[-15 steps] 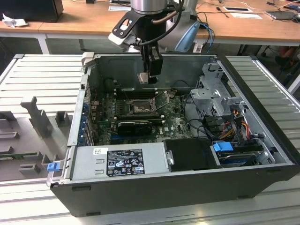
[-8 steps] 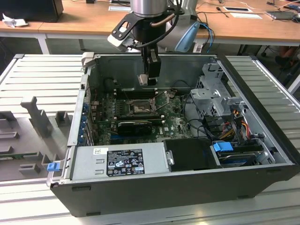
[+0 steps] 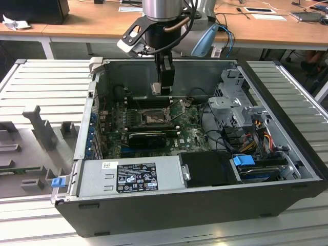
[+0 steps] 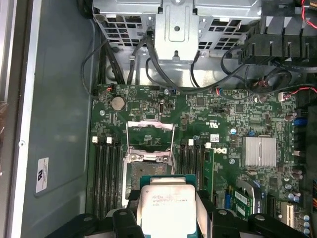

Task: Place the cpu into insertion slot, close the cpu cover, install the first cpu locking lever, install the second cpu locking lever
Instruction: 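Place the cpu into insertion slot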

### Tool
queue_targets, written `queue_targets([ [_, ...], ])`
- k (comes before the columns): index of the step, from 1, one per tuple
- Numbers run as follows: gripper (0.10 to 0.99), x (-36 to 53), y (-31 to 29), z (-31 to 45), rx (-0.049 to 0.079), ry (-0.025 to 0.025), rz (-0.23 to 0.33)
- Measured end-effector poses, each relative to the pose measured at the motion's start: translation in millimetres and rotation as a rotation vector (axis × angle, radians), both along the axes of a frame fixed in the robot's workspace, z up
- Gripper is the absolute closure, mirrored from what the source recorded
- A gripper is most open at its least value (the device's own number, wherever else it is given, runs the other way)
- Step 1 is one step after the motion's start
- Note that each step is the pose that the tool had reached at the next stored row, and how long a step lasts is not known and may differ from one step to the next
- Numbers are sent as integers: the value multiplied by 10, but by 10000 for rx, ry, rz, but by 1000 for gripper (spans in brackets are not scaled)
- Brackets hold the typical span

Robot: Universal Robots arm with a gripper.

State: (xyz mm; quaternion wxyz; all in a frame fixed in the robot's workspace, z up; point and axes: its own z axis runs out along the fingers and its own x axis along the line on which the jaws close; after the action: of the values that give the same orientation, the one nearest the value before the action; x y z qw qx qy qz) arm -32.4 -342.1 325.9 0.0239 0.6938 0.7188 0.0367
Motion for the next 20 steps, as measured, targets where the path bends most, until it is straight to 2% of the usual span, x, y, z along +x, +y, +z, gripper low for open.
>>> queue_targets([
  [7,557,0,1,-15,4,-2,-73],
  [10,557,-1,0,-63,2,-1,-299],
  [14,557,-1,1,-164,2,-1,-343],
  [20,557,-1,1,-232,2,-1,-343],
])
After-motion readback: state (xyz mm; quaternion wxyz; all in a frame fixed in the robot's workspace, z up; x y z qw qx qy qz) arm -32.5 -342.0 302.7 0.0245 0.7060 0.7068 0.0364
